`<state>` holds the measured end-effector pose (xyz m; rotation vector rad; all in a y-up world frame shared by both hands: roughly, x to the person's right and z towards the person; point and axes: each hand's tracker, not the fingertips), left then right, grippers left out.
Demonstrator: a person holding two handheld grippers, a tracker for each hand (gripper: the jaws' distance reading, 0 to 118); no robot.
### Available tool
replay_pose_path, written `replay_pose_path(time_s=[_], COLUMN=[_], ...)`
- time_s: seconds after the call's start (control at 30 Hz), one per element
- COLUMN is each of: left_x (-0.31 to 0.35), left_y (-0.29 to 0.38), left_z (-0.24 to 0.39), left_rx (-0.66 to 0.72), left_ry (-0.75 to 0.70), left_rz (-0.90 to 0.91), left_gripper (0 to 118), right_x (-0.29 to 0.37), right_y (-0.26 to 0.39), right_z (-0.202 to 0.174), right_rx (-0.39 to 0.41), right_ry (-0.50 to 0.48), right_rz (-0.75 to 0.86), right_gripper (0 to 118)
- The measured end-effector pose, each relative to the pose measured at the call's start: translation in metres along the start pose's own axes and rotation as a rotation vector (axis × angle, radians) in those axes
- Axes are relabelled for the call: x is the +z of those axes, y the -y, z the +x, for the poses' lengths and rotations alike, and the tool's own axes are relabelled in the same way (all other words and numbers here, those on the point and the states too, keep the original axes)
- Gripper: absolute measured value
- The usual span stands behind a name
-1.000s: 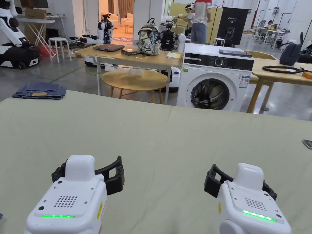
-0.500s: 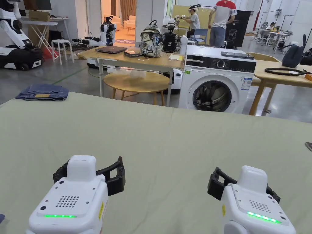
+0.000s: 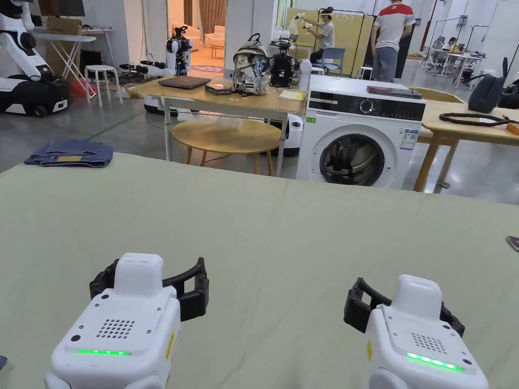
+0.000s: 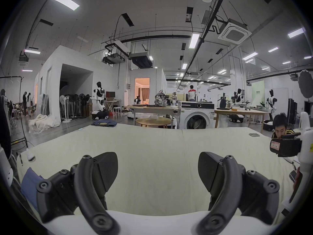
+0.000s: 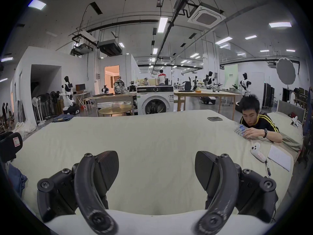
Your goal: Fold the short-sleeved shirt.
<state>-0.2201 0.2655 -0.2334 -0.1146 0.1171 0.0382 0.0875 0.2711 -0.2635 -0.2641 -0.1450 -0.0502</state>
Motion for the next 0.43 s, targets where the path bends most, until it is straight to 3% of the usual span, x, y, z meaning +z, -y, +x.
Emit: replay_pose_path(time_s=[0.43], left_x=[-0.003], left_y=[0.001], left_z=[0.001], left_rx=[-0.027], left_ry=[0.009], left_rz=[-0.009], left_gripper=[98], right_x=[-0.011], right_y=[0.002], right_z=[0.000], right_rx=[0.055], right_ry=[0.039], right_rz=[0.011], right_gripper=[94])
